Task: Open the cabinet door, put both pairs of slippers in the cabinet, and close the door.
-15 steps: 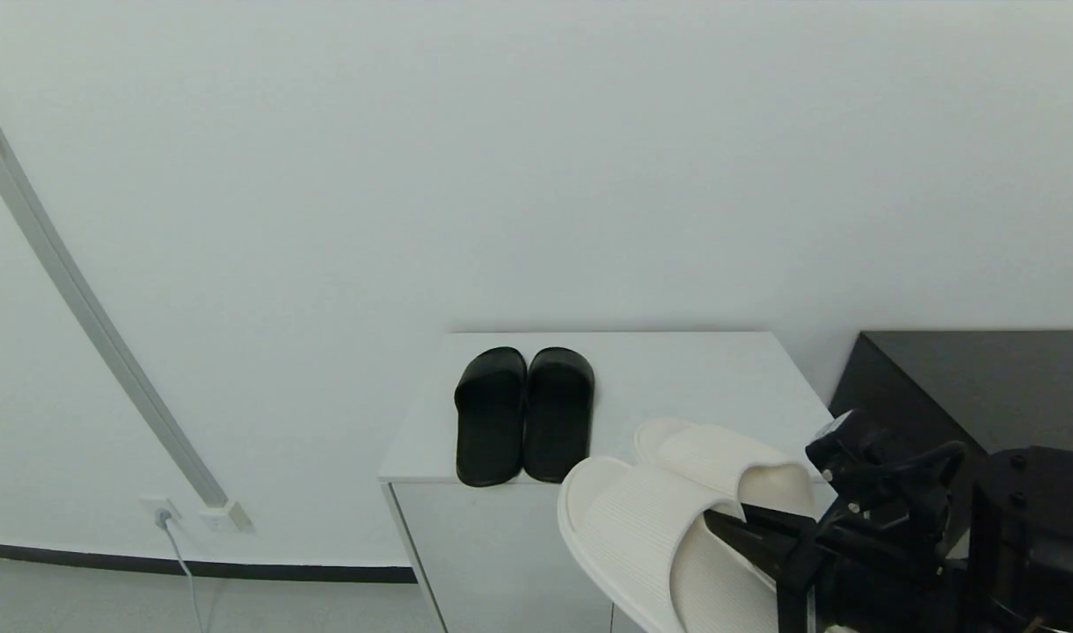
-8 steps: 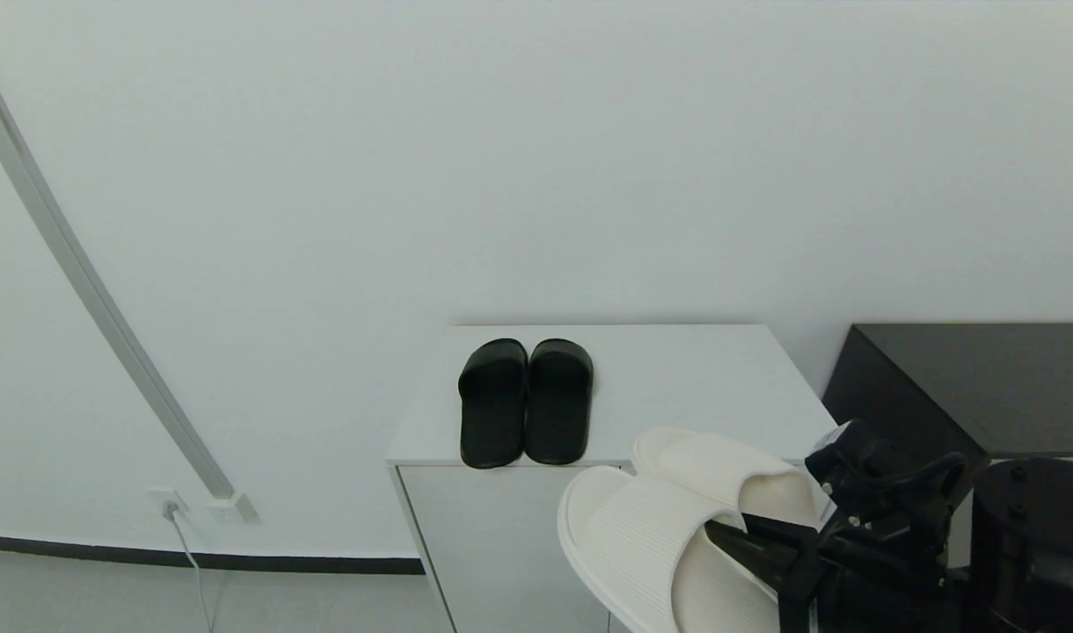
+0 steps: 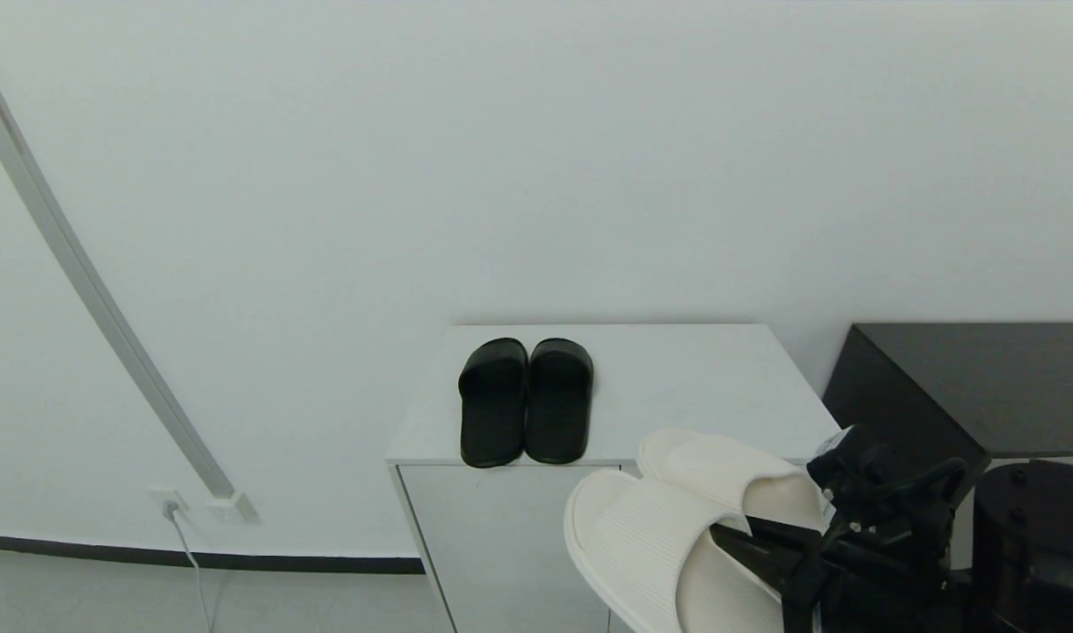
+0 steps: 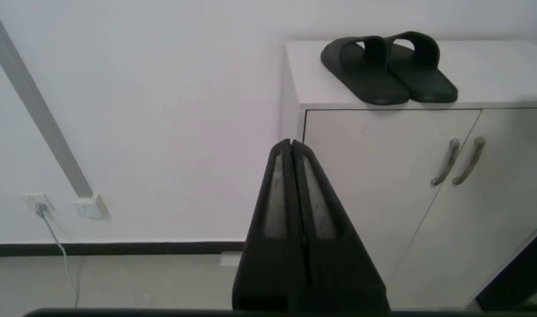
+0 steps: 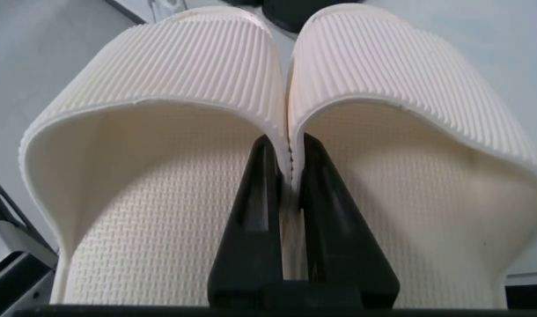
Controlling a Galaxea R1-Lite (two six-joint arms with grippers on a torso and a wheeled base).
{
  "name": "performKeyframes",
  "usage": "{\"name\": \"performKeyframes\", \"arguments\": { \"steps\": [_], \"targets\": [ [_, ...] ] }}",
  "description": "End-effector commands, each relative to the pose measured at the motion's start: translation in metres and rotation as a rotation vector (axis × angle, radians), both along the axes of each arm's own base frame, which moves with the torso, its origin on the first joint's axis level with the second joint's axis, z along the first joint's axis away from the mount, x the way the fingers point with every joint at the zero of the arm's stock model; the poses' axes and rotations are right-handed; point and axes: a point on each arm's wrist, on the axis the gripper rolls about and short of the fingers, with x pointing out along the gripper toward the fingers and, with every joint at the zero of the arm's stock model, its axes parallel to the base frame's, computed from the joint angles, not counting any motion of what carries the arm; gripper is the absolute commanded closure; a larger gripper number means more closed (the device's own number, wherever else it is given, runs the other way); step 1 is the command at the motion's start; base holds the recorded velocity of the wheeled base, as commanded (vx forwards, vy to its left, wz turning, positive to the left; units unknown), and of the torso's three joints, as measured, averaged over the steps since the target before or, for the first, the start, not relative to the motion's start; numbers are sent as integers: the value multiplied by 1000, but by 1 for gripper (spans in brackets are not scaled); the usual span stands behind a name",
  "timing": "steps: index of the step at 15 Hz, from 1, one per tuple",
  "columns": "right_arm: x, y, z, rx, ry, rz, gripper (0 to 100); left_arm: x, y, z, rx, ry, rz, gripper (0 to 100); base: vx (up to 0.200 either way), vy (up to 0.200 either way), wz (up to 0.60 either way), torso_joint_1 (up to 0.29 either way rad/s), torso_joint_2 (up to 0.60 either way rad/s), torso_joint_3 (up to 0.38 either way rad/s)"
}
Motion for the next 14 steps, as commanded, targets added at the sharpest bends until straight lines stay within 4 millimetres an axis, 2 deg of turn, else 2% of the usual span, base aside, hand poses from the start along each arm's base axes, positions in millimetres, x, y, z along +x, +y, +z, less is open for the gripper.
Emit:
{"name": "performKeyframes", "arguments": {
  "steps": [1, 10, 14],
  "targets": [
    [-1, 0, -2, -8, 1, 6, 100, 0, 0, 0, 2, 1, 0, 100, 0, 0, 0, -110, 266, 129],
    [-5, 0, -2, -12, 1, 18, 100, 0, 0, 0, 1, 1, 5, 100, 0, 0, 0, -157, 364, 201],
    [-5, 0, -3, -14, 2, 19, 100, 0, 0, 0, 2, 1, 0, 100, 0, 0, 0, -207, 498, 277]
  ]
}}
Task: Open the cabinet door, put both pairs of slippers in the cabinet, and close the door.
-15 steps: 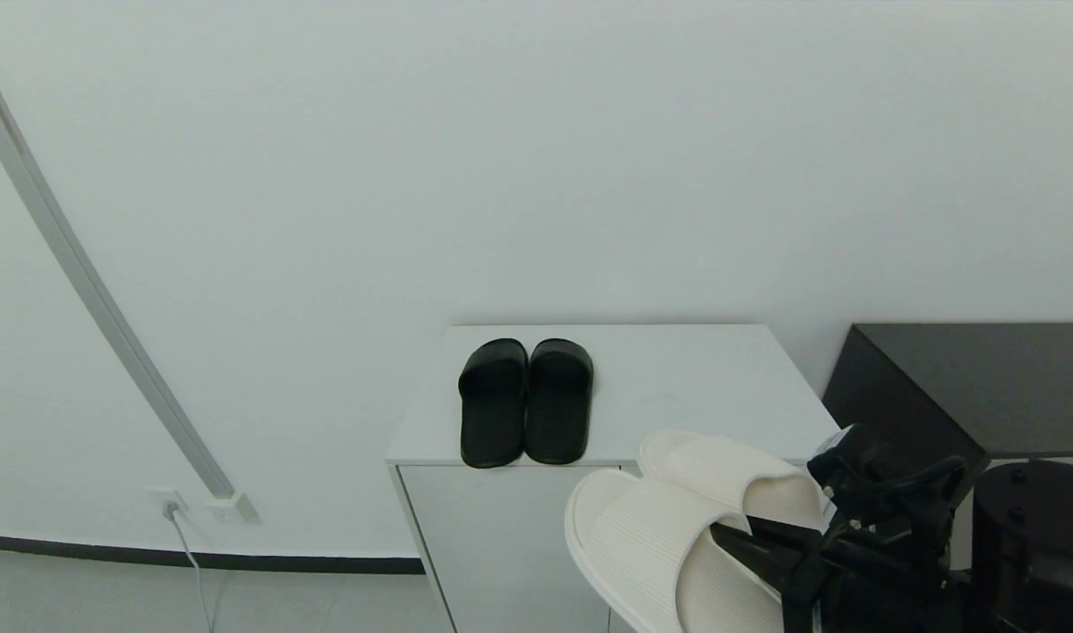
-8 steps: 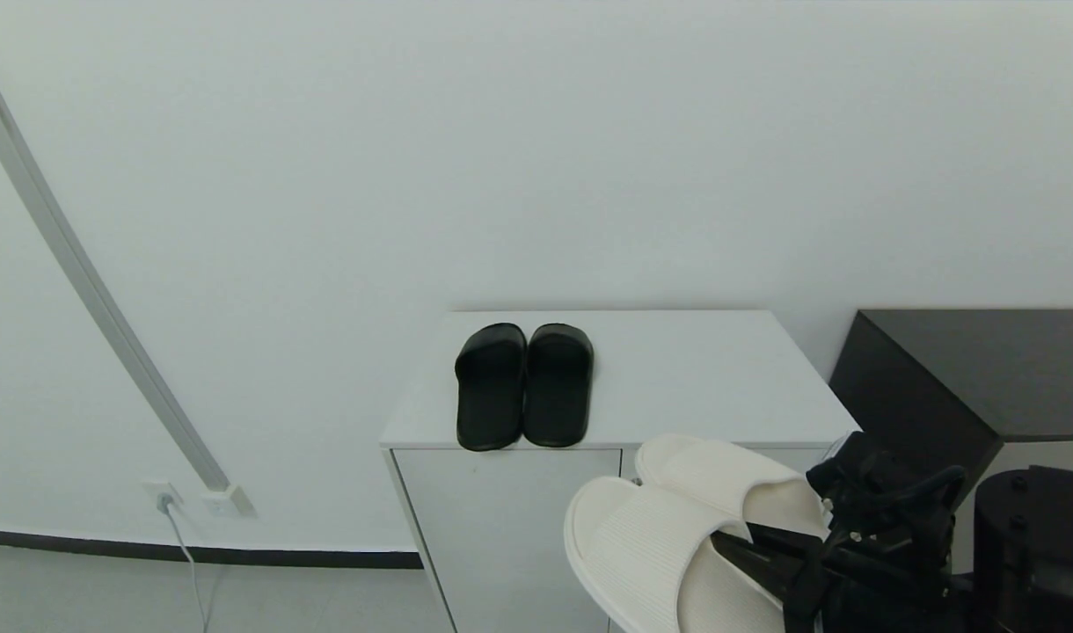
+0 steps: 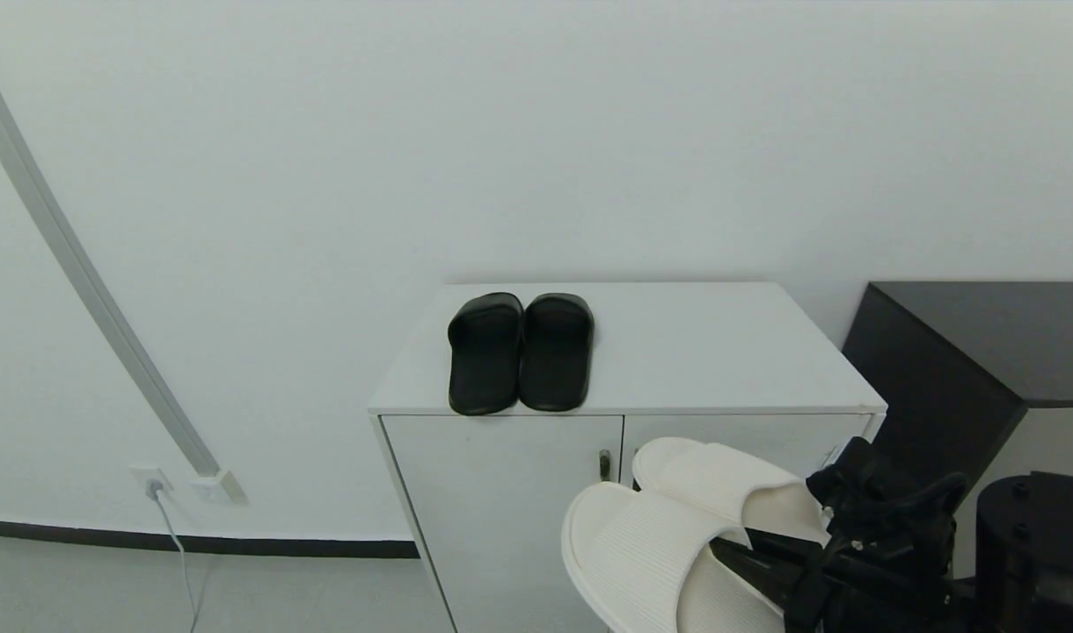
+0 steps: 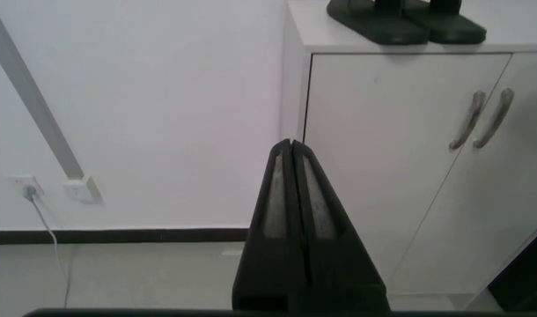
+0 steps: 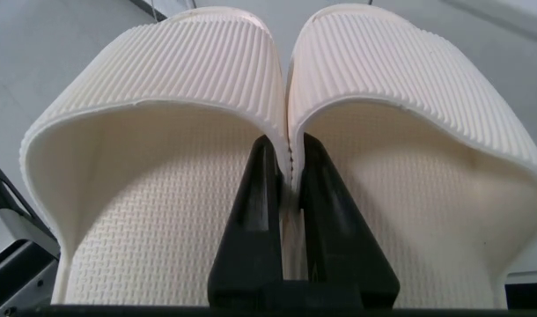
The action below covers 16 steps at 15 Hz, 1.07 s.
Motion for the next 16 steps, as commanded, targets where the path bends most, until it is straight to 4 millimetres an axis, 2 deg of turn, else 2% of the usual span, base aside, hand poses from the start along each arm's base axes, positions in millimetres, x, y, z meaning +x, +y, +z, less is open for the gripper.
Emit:
{"name": "performKeyframes", "arguments": {
  "steps": [1, 2, 16],
  "targets": [
    [0, 0, -1, -2, 3, 2, 100, 0, 0, 0, 0, 1, 0, 100, 0, 0, 0, -227, 569, 320],
    [-1, 0, -1, -3, 4, 4, 100, 0, 0, 0, 0, 3, 0, 0, 0, 0, 0, -237, 559, 325],
    [-4, 0, -3, -11, 10, 16, 100, 0, 0, 0, 2, 1, 0, 0, 0, 0, 0, -188, 512, 320]
  ]
}}
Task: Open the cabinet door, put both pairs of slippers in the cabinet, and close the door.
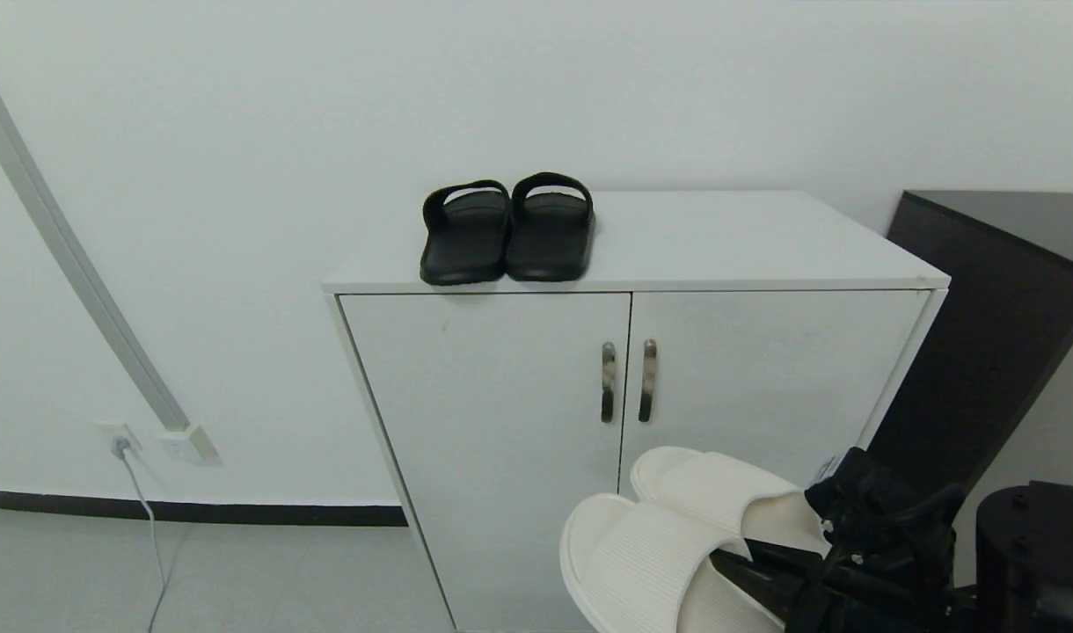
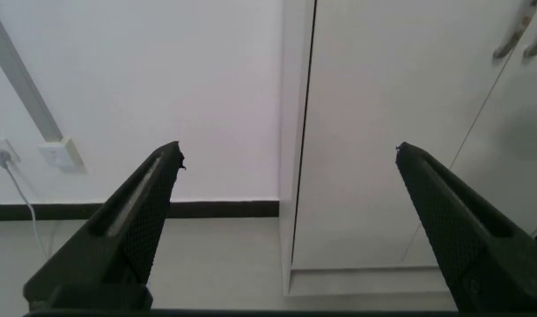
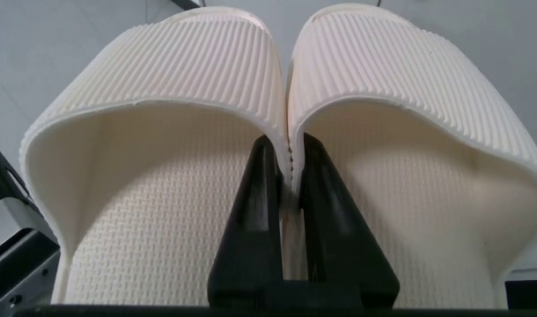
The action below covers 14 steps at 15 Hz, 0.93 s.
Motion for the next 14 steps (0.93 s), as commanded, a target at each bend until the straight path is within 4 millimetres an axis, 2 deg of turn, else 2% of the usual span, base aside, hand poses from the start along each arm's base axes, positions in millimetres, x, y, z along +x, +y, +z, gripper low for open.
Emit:
{"name": "performKeyframes", "arguments": {
  "steps": [1, 10, 14],
  "targets": [
    [0, 0, -1, -2, 1, 0, 100, 0, 0, 0, 0, 1, 0, 0, 0, 0, 0, -129, 466, 334],
    [-2, 0, -2, -7, 2, 7, 100, 0, 0, 0, 8, 1, -1, 0, 0, 0, 0, -80, 453, 371],
    [-5, -3, -1, -21, -18, 18, 100, 0, 0, 0, 6, 1, -1, 0, 0, 0, 0, 1, 66, 64]
  ]
}}
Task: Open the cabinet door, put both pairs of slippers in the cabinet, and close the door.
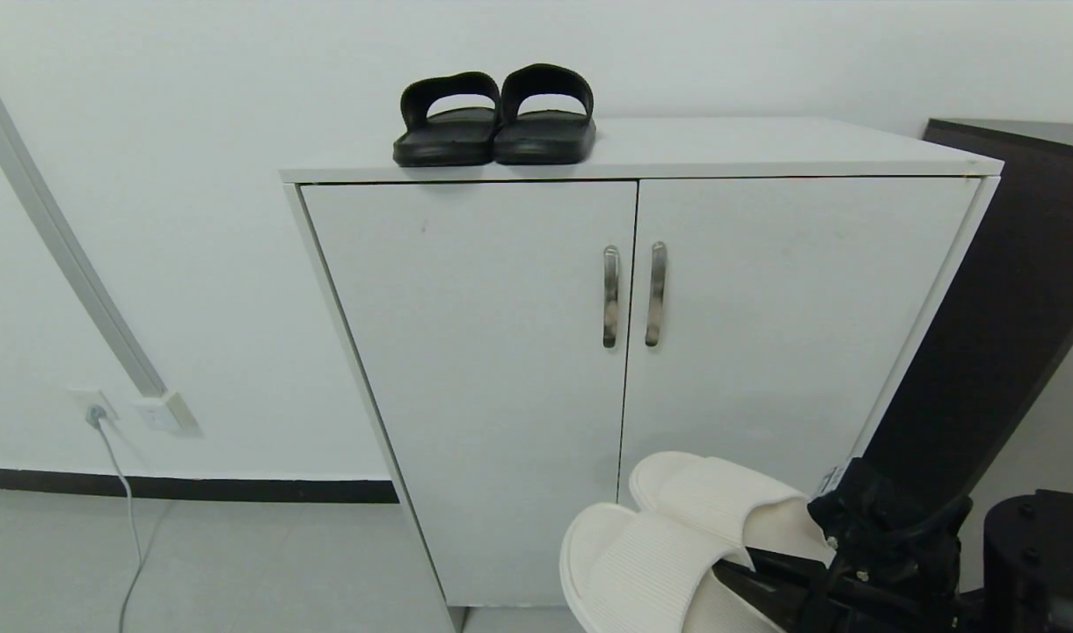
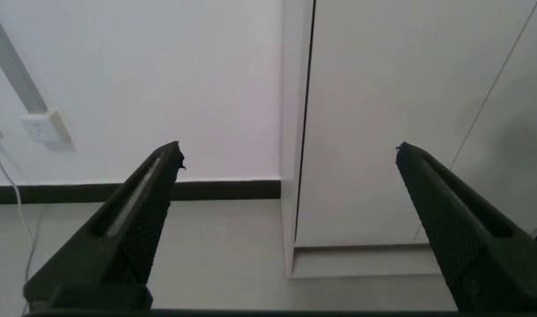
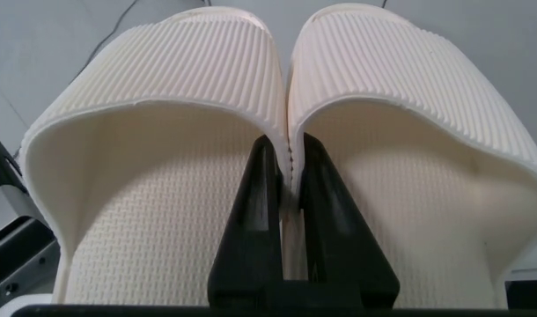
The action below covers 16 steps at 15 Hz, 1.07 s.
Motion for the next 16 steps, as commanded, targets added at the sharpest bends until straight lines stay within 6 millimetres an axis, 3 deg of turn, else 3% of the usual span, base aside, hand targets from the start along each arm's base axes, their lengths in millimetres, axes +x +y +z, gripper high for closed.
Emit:
{"name": "performKeyframes", "arguments": {
  "steps": [1, 6, 7, 8, 9, 10, 12, 14, 16],
  "targets": [
    [-1, -1, 0, 1, -1, 2, 100, 0, 0, 0, -1, 1, 2, 0, 0, 0, 0, 0, 0, 0],
    [-1, -1, -1, -4, 3, 4, 100, 0, 0, 1, 13, -7, 2, 0, 0, 0, 0, 0, 28, 37],
    [-1, 0, -1, -4, 5, 5, 100, -2, 0, 9, 4, -31, 0, 0, 0, 0, 0, 2, 183, 115],
    [-1, -1, -2, -6, 5, 5, 100, -9, 0, 37, -83, -87, -4, 0, 0, 0, 0, 2, 105, 56],
    [-1, 0, -1, -5, 4, 5, 100, -9, 0, 44, -122, -64, -10, 0, 0, 0, 0, 2, 66, 46],
    [-1, 0, -1, -5, 4, 8, 100, 0, -1, 41, -66, 59, -63, 0, 0, 0, 0, 0, 0, 0],
    [-5, 2, -2, -10, 6, 24, 100, 9, -4, 41, -36, 146, -203, 0, 0, 0, 0, 0, 0, 0],
    [-6, 3, -3, -11, 6, 30, 100, 17, -6, 52, -42, 158, -285, 0, 0, 0, 0, 0, 0, 0],
    [-6, 2, -2, -10, 6, 30, 100, 47, -9, 79, -56, 165, -422, 0, 0, 0, 0, 0, 0, 0]
  ]
}}
